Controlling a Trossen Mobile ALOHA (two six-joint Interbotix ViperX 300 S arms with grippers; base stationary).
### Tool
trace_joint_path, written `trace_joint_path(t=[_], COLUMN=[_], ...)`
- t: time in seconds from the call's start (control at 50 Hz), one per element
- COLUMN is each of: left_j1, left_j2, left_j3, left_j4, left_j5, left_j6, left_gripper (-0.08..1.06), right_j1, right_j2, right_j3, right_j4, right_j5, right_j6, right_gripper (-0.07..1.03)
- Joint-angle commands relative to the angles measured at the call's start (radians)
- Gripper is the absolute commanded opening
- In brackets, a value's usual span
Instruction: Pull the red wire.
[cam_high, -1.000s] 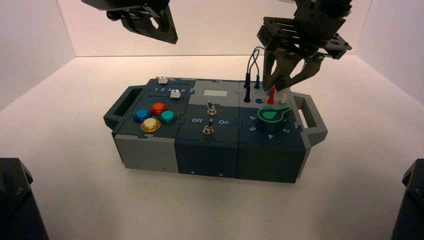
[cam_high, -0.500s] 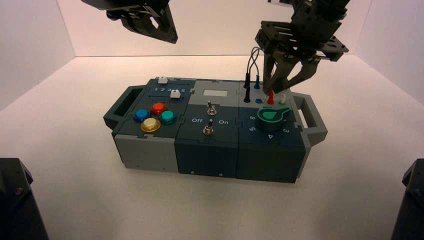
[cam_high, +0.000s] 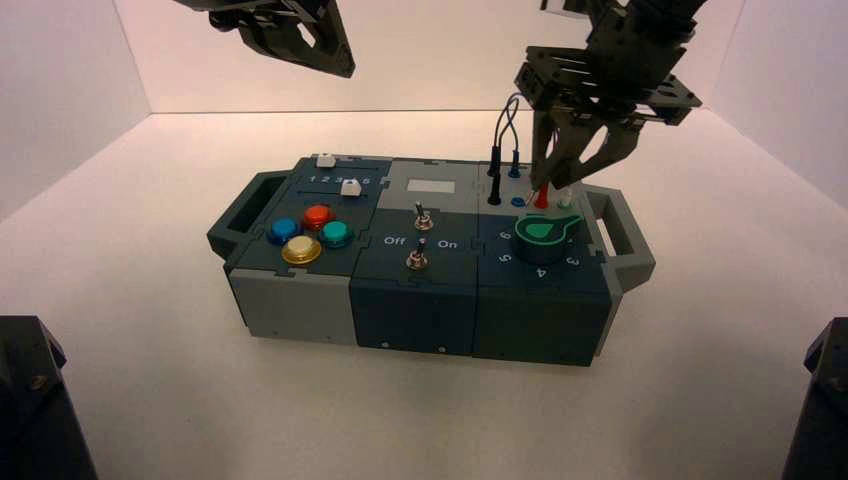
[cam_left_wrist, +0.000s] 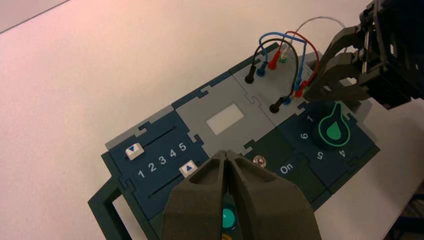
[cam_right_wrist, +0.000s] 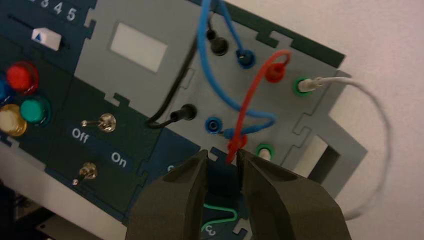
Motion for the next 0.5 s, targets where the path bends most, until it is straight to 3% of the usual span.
trace_joint_path(t=[0.02,0.5], left_j1=[-0.003,-0.003], left_j2=[-0.014,-0.015], left_j3=[-0.031,-0.031], left_j4=[-0.002,0.0], left_j5=[-0.005,-0.005], left_j6=[0.002,0.003], left_gripper=[-0.03,-0.03], right_j1=[-0.015,-0.015], right_j2=[-0.009,0.005], right_j3=[-0.025,-0.057], right_j4=[-0.006,-0.005], right_j5=[0.003,0.014], right_j6=[0.003,0.003], right_gripper=[0.32,0.32])
